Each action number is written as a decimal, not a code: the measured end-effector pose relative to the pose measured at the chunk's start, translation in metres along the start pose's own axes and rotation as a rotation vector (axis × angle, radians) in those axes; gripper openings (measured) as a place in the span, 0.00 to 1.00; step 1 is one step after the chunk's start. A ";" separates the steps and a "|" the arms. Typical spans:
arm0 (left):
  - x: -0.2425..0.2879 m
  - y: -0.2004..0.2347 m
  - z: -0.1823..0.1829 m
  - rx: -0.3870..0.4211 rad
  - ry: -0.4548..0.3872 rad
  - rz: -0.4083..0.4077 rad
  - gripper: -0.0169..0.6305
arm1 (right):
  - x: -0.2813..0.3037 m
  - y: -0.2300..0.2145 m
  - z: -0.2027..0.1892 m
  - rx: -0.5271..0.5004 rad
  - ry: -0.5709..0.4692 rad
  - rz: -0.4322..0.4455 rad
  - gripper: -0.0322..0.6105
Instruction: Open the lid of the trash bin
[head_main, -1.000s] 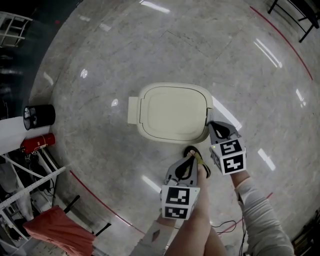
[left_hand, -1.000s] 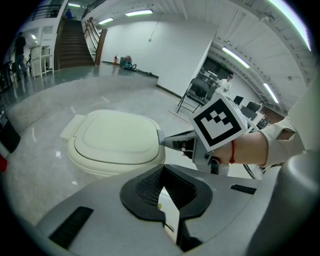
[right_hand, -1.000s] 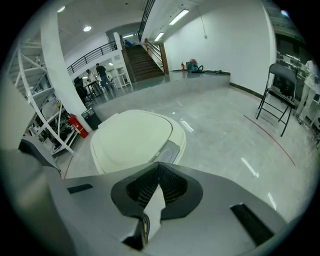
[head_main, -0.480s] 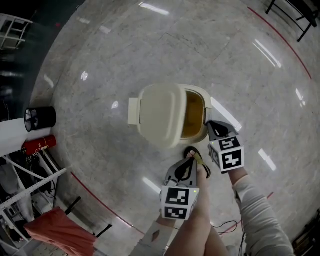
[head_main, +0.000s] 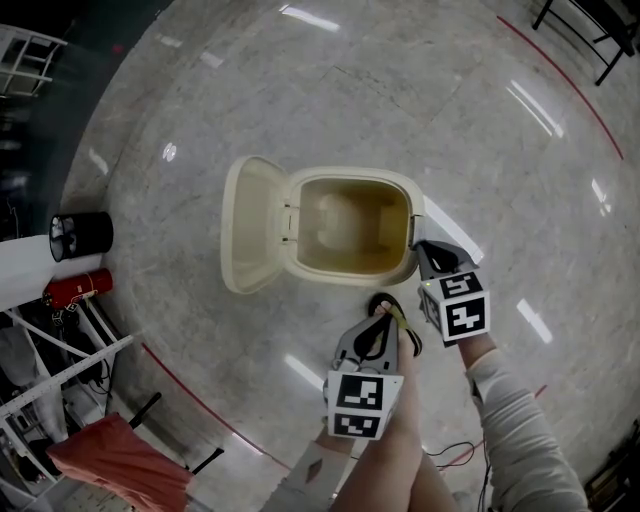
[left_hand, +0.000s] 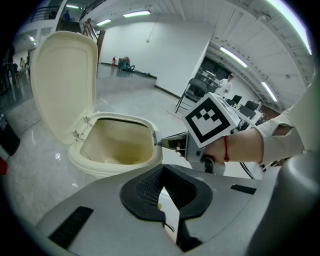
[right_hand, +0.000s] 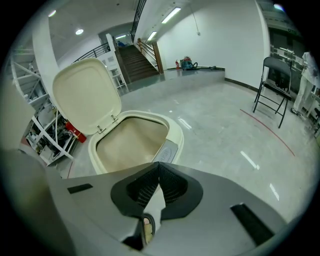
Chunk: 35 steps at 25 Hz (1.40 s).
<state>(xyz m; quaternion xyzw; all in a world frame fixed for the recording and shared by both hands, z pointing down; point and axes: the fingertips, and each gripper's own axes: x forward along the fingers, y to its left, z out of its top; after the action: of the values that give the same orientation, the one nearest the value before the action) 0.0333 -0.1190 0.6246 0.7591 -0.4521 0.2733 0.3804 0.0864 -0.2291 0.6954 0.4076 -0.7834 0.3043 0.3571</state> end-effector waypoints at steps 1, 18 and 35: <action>0.000 0.000 0.000 0.002 0.001 -0.001 0.03 | 0.000 0.000 0.000 -0.001 0.000 -0.002 0.05; -0.008 -0.006 0.010 0.008 -0.024 -0.003 0.03 | -0.020 0.005 -0.008 0.011 0.051 -0.036 0.05; -0.034 -0.015 0.011 -0.009 -0.054 0.007 0.03 | -0.116 0.045 0.004 0.097 -0.113 -0.011 0.05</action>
<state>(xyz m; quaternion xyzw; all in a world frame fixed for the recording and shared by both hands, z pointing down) 0.0328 -0.1077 0.5876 0.7629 -0.4659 0.2522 0.3705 0.0951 -0.1613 0.5910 0.4455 -0.7844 0.3163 0.2937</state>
